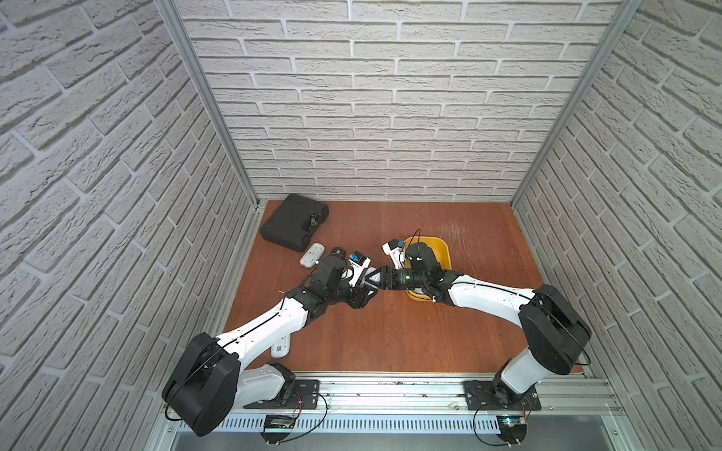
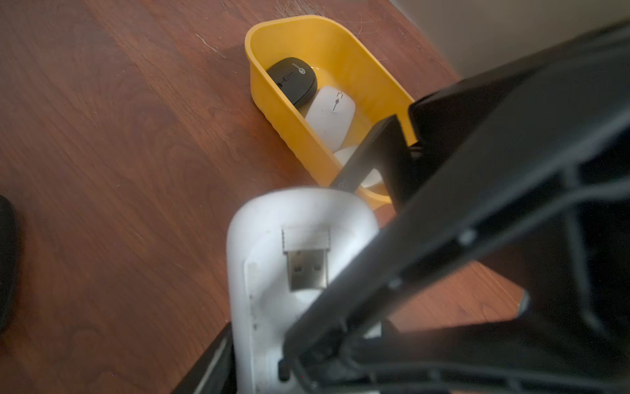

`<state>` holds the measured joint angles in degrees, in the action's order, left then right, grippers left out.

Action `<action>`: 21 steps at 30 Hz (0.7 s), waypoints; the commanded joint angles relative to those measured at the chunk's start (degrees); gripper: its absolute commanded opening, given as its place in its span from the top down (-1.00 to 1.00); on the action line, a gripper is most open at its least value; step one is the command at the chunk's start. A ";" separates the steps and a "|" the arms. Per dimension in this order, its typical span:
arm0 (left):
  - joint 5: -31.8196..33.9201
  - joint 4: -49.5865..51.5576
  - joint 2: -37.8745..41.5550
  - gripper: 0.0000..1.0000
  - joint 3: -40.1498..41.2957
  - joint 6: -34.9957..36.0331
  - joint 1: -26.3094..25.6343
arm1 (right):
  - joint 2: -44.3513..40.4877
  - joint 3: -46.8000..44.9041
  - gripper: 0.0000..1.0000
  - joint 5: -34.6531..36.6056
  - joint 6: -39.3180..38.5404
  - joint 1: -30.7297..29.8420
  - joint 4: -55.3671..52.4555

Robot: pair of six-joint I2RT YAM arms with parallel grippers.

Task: Put the mouse in the storage box
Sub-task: Pick up the mouse from the center of the board.

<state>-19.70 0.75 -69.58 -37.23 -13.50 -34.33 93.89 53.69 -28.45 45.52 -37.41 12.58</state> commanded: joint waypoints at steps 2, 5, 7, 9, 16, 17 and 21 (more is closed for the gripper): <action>-1.30 -3.65 1.27 0.01 0.94 0.75 -0.35 | 1.58 1.72 0.05 -2.19 2.97 -0.73 5.75; -1.31 -3.81 1.20 -0.01 0.98 0.66 -0.37 | 2.42 2.27 0.33 -2.52 3.35 -0.87 6.40; -1.30 -3.74 1.23 -0.03 0.76 0.68 -0.40 | 2.70 2.55 0.48 -2.28 3.07 -0.91 6.26; -0.99 -3.45 1.36 -0.17 0.68 0.66 -0.42 | 2.62 3.35 0.55 -1.29 1.35 -0.81 4.39; 7.01 -0.37 5.62 -0.96 1.06 -2.89 0.54 | 1.20 8.78 0.62 6.57 -10.00 2.79 -11.85; 7.37 -0.18 6.87 -0.97 1.55 -4.06 1.69 | 0.64 9.39 0.63 8.57 -11.99 3.98 -14.22; 9.62 1.56 11.65 -0.96 3.36 -7.15 6.00 | -1.44 11.64 0.64 18.38 -19.82 8.34 -22.94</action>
<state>-13.52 1.21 -60.29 -35.51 -17.78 -30.50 95.83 63.22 -18.94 34.02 -32.01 -2.48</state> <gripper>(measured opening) 0.981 0.292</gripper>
